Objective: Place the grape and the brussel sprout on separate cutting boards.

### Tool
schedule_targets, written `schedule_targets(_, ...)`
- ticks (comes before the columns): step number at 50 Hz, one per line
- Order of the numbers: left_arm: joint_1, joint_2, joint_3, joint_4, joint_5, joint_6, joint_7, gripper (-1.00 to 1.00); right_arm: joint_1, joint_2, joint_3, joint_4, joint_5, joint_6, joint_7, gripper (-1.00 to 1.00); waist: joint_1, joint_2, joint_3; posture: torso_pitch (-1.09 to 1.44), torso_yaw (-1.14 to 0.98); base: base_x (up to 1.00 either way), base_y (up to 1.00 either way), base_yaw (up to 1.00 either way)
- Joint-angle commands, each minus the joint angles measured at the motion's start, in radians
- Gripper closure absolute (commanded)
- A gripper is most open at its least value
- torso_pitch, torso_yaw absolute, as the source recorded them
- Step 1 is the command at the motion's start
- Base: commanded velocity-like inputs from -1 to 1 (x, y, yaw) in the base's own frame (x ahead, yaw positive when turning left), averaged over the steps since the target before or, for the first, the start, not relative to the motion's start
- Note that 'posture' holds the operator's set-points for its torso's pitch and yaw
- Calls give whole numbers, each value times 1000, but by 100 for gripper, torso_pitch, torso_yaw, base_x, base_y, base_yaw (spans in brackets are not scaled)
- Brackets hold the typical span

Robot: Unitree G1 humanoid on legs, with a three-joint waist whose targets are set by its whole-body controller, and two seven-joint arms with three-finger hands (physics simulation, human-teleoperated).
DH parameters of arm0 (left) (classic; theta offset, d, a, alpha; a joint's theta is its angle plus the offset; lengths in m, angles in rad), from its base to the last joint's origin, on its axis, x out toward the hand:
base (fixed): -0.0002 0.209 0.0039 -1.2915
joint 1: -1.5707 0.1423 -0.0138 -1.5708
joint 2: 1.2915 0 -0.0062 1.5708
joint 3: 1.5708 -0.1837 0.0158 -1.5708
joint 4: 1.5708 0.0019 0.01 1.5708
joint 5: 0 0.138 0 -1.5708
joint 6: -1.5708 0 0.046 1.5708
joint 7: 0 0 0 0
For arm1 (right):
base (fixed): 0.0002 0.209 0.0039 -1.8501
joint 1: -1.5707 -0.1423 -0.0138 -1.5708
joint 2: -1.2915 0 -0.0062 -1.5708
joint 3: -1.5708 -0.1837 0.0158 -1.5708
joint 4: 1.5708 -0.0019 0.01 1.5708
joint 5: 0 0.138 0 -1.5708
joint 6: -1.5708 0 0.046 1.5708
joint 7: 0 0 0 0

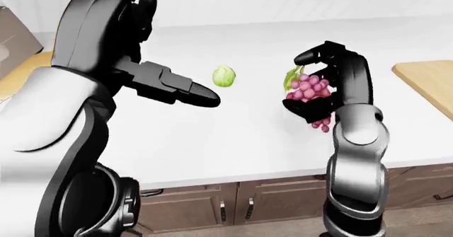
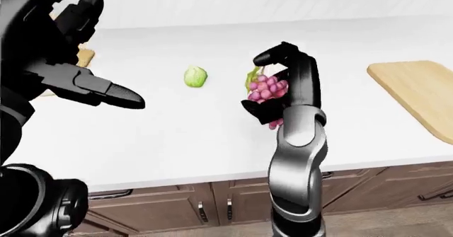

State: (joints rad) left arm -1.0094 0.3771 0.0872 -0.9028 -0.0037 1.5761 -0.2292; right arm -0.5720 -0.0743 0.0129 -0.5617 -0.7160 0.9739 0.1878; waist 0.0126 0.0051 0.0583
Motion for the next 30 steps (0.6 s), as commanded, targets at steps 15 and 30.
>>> schedule_targets(15,-256,-20,-228,438,157,-146,-141,-100,-35,-100,-137,-185,92,81,33,100,0,-17,-27,0,0,0,0,0)
schedule_targets(30,-157,-244,-187,888,616,-586,-431,-100,15,-136,-165,-161,242,45,-71,100,-1,-33,-44,0,0,0,0,0)
